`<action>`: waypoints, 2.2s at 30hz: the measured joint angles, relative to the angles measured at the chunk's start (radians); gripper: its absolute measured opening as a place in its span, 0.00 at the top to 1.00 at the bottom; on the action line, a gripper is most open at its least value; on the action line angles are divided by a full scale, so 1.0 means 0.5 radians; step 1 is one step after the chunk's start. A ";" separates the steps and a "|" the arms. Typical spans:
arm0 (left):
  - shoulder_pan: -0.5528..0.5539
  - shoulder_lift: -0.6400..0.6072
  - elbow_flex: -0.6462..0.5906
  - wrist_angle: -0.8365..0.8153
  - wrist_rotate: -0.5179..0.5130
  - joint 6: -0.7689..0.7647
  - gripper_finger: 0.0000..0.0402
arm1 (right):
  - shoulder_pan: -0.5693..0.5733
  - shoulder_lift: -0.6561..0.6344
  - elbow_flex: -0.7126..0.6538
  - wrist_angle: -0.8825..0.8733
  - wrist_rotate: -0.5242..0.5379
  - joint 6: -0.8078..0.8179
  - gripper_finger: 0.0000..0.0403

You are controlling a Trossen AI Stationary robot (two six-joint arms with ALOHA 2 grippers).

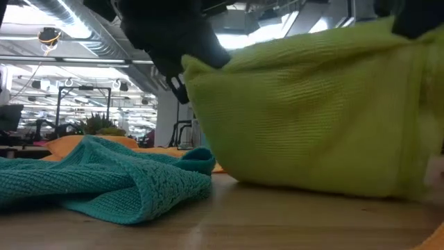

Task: Fold microfiber towels
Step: Fold the green microfiber cloth

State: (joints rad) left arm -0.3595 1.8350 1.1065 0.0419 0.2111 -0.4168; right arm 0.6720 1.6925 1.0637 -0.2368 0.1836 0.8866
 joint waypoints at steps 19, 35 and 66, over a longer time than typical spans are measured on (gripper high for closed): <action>0.367 0.168 0.003 -0.024 0.120 0.010 1.00 | -0.046 0.159 -0.056 -0.289 0.261 0.350 0.98; 0.298 0.293 0.005 0.040 -0.245 0.281 0.89 | -0.079 0.343 -0.053 -0.303 0.291 0.333 0.79; 0.241 -0.616 0.005 -0.820 -0.611 0.278 0.69 | -0.107 0.084 0.054 -0.356 0.326 0.103 0.62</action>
State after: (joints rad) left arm -0.2389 1.5270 1.1088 -0.3681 -0.0946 -0.2779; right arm 0.6186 1.7346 1.0907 -0.4147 0.3468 0.9381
